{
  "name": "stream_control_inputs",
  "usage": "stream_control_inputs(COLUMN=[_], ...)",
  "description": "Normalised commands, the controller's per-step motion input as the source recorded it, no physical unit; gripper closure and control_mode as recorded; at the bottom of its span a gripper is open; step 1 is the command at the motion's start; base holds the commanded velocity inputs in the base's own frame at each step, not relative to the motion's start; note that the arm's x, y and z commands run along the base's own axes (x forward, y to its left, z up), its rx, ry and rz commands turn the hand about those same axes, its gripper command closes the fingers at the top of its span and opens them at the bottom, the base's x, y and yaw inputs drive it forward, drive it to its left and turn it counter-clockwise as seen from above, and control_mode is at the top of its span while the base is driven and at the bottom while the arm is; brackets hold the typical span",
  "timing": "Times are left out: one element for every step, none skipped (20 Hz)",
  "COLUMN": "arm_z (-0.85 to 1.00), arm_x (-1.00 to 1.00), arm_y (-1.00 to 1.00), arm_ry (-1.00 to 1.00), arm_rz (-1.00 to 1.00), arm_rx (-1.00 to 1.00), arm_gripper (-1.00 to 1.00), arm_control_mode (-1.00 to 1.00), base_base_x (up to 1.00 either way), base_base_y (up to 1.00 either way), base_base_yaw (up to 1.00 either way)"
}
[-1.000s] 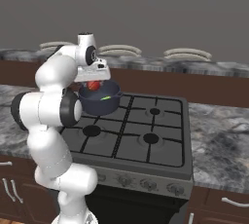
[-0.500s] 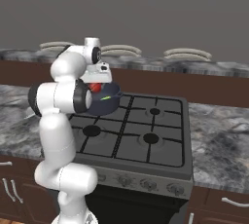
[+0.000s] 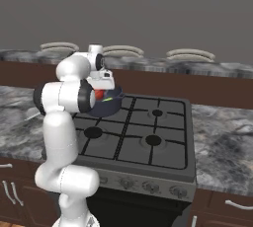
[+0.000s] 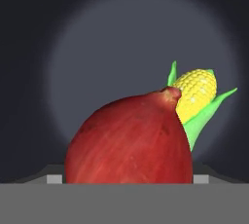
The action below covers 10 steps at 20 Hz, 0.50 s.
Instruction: Put the corn and onion in the pot. Retrieve the spatula and lightly stir the vegetables in the pot.
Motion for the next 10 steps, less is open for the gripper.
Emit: stream_control_inputs(arm_z=[-0.39, -0.44, -0.44, -0.36, -0.26, -0.18, -0.17, -0.16, -0.16, -0.1], arm_x=[0.0, 0.0, 0.0, 0.0, 0.0, 0.0, 0.0, 0.0, 0.0, 0.0], arm_y=[0.0, 0.0, 0.0, 0.0, 0.0, 0.0, 0.0, 0.0, 0.0, 0.0], arm_ry=[-0.09, -0.08, -0.06, -0.06, -0.07, -0.07, -0.06, -0.05, -0.05, -0.03], arm_rz=[0.0, 0.0, 0.0, 0.0, 0.0, 0.0, 0.0, 0.0, 0.0, 0.0], arm_rx=[0.0, 0.0, 0.0, 0.0, -0.01, 0.0, 0.0, 0.0, 0.0, 0.0], arm_gripper=[1.0, 1.0, 1.0, 1.0, 1.0, 1.0, 1.0, 1.0, 1.0, 1.0], arm_control_mode=[-1.0, -1.0, -1.0, -1.0, -1.0, -1.0, -1.0, -1.0, -1.0, -1.0], base_base_x=[0.0, 0.0, 0.0, 0.0, 0.0, 0.0, 0.0, 0.0, 0.0, 0.0], base_base_y=[0.0, 0.0, 0.0, 0.0, 0.0, 0.0, 0.0, 0.0, 0.0, 0.0], base_base_yaw=[0.0, 0.0, 0.0, 0.0, 0.0, 0.0, 0.0, 0.0, 0.0, 0.0])
